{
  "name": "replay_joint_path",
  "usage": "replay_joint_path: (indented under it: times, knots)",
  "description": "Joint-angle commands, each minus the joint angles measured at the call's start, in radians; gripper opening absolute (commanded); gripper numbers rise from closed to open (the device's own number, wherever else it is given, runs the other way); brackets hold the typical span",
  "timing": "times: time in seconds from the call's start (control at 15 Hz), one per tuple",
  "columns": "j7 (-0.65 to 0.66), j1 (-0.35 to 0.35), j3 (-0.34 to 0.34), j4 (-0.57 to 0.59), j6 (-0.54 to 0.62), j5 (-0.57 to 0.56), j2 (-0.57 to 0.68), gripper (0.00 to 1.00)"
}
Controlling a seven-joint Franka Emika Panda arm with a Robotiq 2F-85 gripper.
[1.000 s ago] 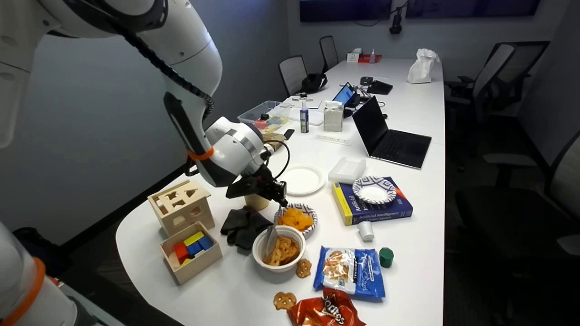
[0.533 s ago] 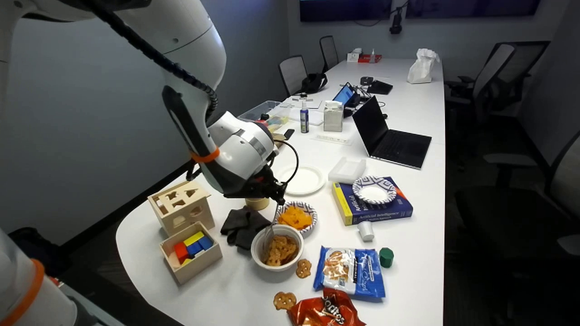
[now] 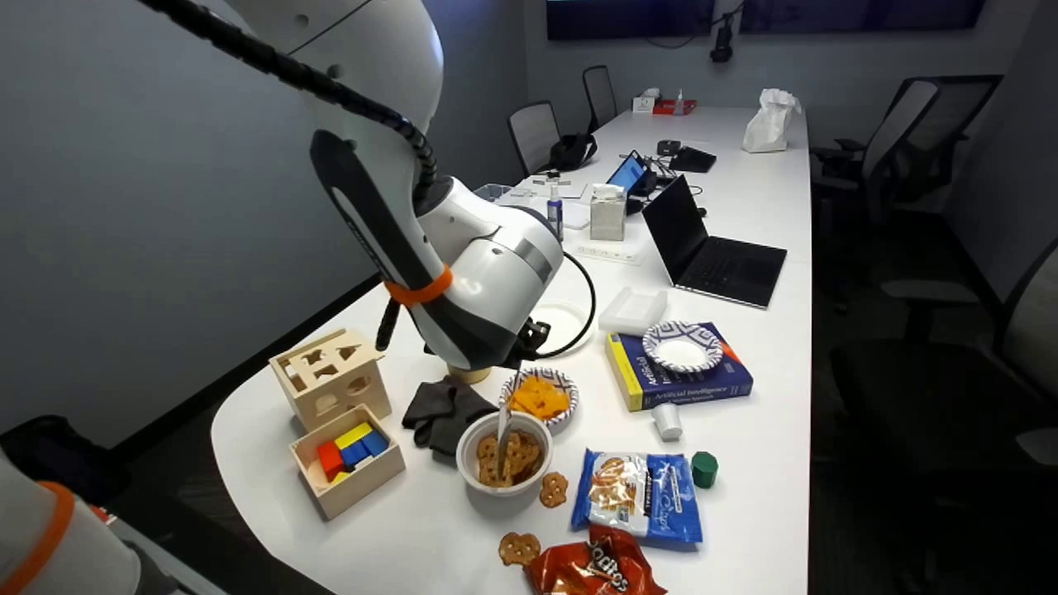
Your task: Stir the contents in the bowl
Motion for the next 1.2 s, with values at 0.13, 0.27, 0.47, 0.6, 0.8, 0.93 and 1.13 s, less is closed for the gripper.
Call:
replay_joint_path:
  times: [0.13, 0.27, 0.47, 0.6, 0.8, 0.93, 1.13]
  knots:
    - [-0.193, -0.128, 0.052, 0.01, 0.199, 0.08, 0.001, 0.01]
    - [-0.275, -0.165, 0.07, 0.006, 0.243, 0.117, 0.017, 0.01]
    - [-0.427, -0.209, 0.095, 0.012, 0.304, 0.196, 0.075, 0.01]
    - [-0.537, -0.222, 0.109, 0.013, 0.321, 0.26, 0.119, 0.01]
    - [-0.687, -0.224, 0.116, 0.01, 0.339, 0.351, 0.178, 0.01]
    - [-0.762, -0.214, 0.116, 0.008, 0.35, 0.398, 0.21, 0.01]
    - [-0.83, -0.209, 0.124, 0.002, 0.386, 0.441, 0.252, 0.01]
